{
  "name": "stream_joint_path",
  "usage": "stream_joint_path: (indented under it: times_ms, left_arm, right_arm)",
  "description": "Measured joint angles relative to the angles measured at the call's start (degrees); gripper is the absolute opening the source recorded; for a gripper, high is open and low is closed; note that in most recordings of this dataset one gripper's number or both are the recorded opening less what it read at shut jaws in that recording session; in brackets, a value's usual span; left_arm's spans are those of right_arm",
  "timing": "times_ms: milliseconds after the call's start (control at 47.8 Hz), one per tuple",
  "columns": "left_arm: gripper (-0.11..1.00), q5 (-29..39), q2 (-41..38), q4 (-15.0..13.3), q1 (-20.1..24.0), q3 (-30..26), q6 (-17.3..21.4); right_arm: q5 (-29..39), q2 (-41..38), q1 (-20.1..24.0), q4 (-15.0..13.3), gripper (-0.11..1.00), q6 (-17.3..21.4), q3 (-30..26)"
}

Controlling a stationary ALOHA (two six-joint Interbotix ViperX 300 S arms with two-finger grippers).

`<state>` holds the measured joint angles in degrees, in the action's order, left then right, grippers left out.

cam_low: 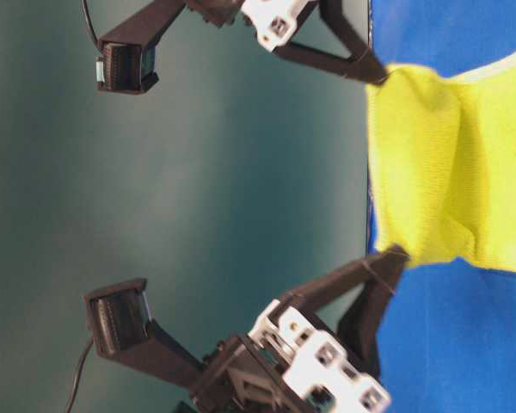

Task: Fold the yellow towel.
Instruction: 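Fold the far end over toward the near end with both grippers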

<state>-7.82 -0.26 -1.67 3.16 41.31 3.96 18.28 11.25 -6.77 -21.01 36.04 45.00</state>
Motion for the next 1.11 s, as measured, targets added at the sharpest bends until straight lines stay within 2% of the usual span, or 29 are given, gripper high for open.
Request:
stream_joint_path:
  times_ms: [314,585,1108]
  left_arm:
    - [0.03,1.67,-3.43,0.00,-8.61,-0.35,-3.34]
    - [0.03,1.67,-6.59,0.09,-12.57,-1.76,-5.54]
    - [0.04,1.23,-8.35,0.00,-13.27,-2.37,-5.54]
  right_arm:
    - [0.35,-2.81,8.79,0.00,0.03,6.86,0.09]
    - [-0.18,-8.61,13.10,0.00,0.03,11.87,-0.35]
    - [-2.64,-9.84,14.50,-0.26,0.03,12.39,-0.53]
